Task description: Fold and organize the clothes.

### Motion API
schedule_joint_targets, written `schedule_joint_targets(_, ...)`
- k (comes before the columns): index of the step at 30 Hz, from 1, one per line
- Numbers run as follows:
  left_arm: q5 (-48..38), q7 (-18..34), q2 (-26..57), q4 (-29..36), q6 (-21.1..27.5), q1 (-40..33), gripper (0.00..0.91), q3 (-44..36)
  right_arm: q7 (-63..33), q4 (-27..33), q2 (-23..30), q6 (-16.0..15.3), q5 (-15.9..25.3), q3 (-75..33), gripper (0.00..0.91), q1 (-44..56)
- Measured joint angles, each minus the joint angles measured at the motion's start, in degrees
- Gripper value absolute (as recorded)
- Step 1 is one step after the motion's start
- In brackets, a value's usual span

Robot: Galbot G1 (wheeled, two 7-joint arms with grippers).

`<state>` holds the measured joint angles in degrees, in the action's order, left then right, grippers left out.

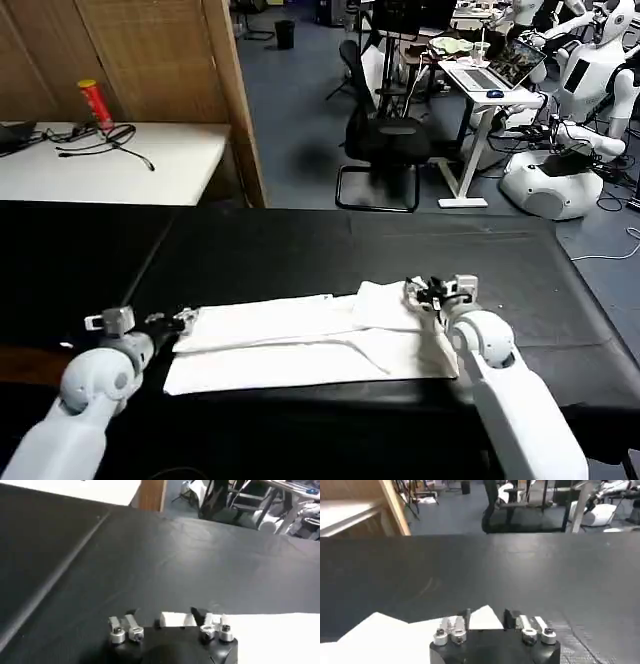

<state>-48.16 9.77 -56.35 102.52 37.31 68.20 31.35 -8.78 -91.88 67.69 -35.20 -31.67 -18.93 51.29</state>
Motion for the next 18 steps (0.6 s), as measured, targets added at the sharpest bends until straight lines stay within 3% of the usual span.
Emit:
schedule_joint_targets(9, 1.9, -0.5, -0.7, 0.2, -0.2, -0.1, 0.0, -0.7, -0.9, -1.1, 0.8, 2.7, 3.7, -1.0, 0.049, 1.6)
schedule_joint_targets(18, 9.0, -4.5, -0.4, -2.0, -4.9, -2.7, 0.0, -3.6, -4.1, -1.3, 2.8, 3.4, 8.1, -2.9, 0.029, 3.0)
